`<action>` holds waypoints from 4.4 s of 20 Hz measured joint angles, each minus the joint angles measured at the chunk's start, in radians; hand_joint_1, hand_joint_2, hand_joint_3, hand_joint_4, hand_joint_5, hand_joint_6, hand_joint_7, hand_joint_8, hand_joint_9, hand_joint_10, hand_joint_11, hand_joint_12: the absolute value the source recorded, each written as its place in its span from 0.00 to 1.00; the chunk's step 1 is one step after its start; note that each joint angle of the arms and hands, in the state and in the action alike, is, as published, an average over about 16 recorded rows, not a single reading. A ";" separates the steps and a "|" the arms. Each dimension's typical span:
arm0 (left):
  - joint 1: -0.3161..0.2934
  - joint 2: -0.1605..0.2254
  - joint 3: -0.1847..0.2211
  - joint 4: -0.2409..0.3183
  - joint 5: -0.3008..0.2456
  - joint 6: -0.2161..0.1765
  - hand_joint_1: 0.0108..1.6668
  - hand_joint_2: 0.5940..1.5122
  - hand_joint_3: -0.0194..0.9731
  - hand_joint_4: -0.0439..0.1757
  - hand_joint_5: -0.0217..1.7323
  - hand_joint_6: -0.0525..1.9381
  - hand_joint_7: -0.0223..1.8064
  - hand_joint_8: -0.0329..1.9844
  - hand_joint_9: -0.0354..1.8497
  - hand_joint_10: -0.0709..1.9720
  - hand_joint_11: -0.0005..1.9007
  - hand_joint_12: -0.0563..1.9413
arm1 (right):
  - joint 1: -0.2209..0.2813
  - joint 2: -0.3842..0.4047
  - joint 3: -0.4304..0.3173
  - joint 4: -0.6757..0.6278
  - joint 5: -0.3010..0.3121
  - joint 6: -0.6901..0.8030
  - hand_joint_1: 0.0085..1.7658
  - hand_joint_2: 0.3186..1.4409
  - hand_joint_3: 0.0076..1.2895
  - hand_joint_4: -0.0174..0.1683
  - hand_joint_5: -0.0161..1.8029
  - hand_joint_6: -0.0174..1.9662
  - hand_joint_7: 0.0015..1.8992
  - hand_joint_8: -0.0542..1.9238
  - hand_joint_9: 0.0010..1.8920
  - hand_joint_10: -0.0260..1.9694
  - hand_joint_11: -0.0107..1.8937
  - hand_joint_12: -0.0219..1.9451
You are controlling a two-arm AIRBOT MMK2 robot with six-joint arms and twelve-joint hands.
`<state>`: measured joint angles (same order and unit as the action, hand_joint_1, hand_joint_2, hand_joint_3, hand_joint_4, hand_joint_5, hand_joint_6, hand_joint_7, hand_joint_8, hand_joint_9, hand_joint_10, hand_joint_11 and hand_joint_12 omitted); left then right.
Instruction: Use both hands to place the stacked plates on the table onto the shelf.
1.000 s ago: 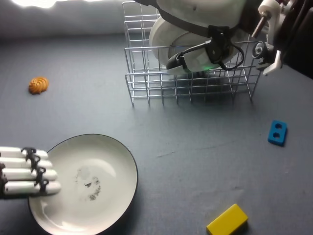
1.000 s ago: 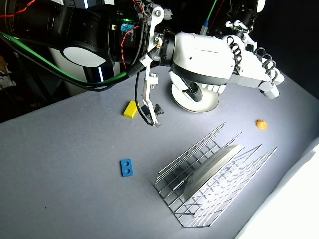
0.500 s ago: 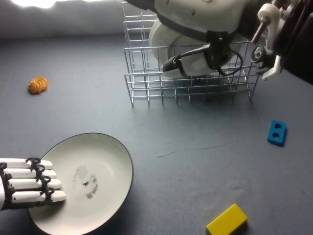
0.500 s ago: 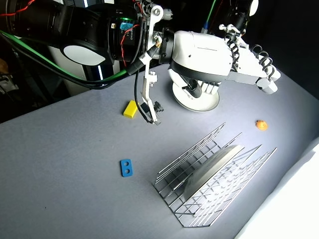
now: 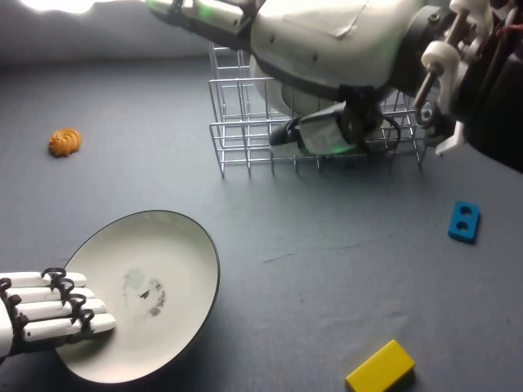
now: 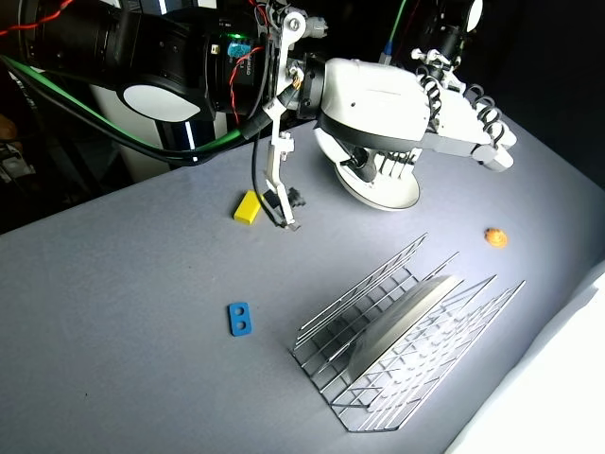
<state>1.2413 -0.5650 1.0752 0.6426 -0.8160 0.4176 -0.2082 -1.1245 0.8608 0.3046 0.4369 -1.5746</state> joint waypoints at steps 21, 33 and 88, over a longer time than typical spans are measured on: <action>0.019 0.008 -0.064 -0.179 0.017 0.001 0.00 0.55 0.03 0.20 0.02 0.03 0.02 0.01 0.02 0.04 0.01 0.01 | -0.220 -0.174 0.061 -0.098 -0.002 -0.129 0.67 0.51 0.00 0.11 0.02 0.03 0.01 0.04 0.01 0.02 0.02 0.18; -0.023 0.027 -0.018 -0.234 -0.051 0.009 0.00 0.54 0.03 0.21 0.02 0.03 0.02 0.02 0.03 0.04 0.01 0.03 | -0.216 -0.099 0.009 -0.100 0.015 -0.130 0.68 0.51 0.00 0.11 0.03 0.02 0.01 0.04 0.01 0.02 0.02 0.16; 0.048 -0.018 -0.089 -0.421 0.101 0.026 0.00 0.55 0.04 0.16 0.00 0.01 0.01 0.01 0.00 0.01 0.01 0.02 | -0.224 -0.513 0.399 -0.259 0.000 -0.125 0.68 0.53 0.00 0.11 0.04 0.02 0.02 0.04 0.02 0.02 0.02 0.31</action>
<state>1.2892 -0.5827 0.9859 0.2215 -0.7150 0.4435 -0.4326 -1.6377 1.2595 0.0458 0.4366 -1.6994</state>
